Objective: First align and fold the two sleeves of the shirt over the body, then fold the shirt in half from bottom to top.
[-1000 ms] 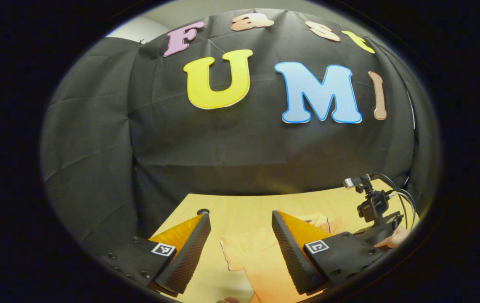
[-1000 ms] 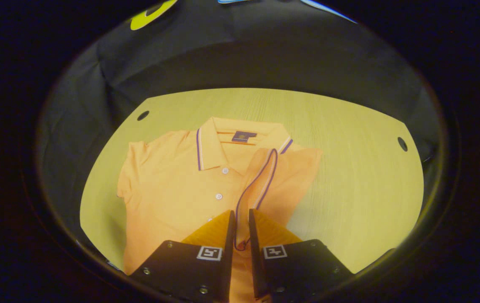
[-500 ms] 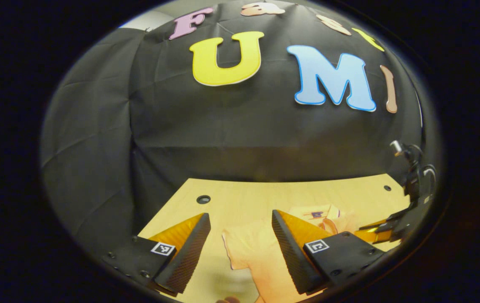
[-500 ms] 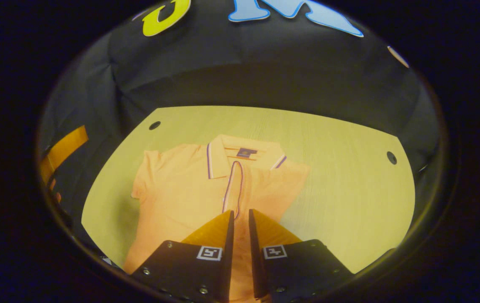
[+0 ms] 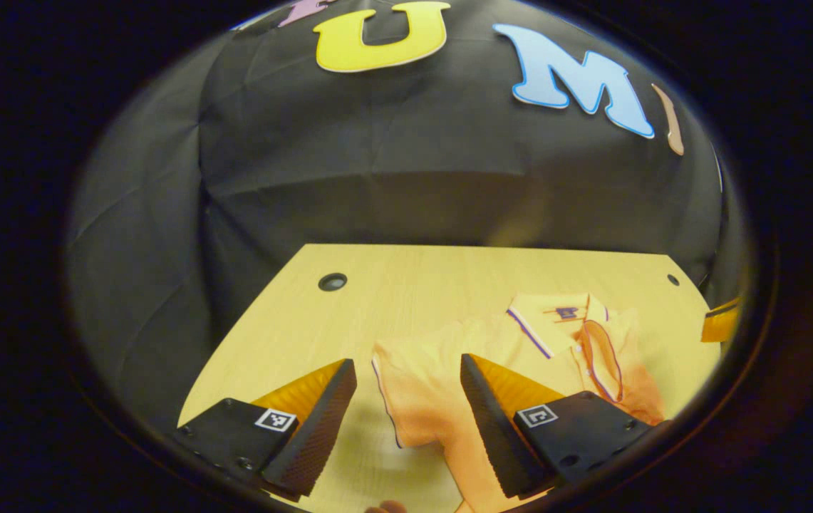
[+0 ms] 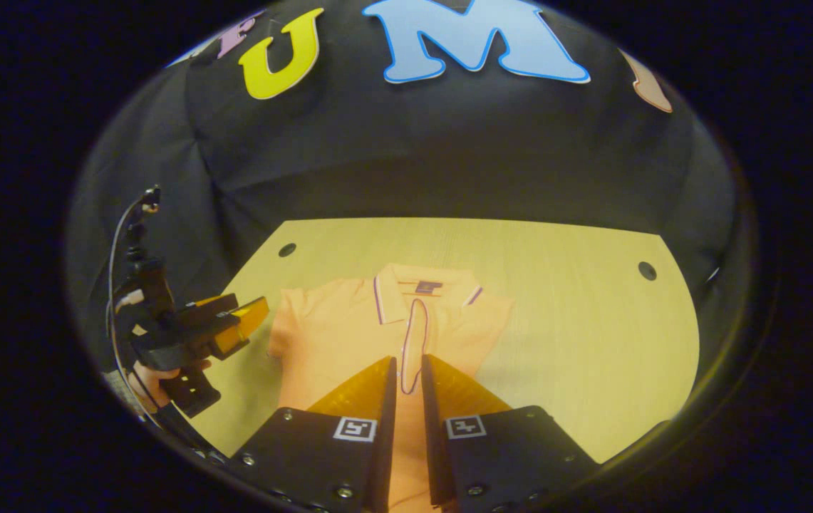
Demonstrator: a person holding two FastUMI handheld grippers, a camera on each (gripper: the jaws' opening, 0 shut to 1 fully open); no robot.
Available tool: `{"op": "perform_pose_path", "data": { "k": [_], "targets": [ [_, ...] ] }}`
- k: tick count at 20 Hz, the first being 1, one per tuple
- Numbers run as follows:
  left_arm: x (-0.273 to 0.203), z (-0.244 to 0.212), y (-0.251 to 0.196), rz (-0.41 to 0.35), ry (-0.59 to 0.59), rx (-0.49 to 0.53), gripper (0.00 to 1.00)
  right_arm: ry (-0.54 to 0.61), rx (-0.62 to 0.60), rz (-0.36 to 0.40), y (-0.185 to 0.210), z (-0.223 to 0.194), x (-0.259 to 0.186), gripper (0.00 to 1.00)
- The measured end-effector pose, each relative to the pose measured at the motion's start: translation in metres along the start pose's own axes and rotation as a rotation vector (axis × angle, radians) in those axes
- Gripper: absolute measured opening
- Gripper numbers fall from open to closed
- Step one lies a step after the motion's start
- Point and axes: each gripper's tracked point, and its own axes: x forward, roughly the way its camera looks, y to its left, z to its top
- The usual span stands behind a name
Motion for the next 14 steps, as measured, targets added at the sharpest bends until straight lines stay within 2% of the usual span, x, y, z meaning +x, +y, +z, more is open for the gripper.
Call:
{"op": "perform_pose_path", "data": {
  "k": [6, 14],
  "targets": [
    [0.037, -0.053, -0.001, -0.011, 0.148, -0.02, 0.97, 0.008, 0.056, -0.036, -0.009, -0.013, -0.02, 0.21],
    [0.05, -0.08, 0.002, 0.005, 0.222, -0.039, 0.97, 0.027, 0.107, -0.087, -0.027, -0.026, -0.024, 0.21]
  ]
}}
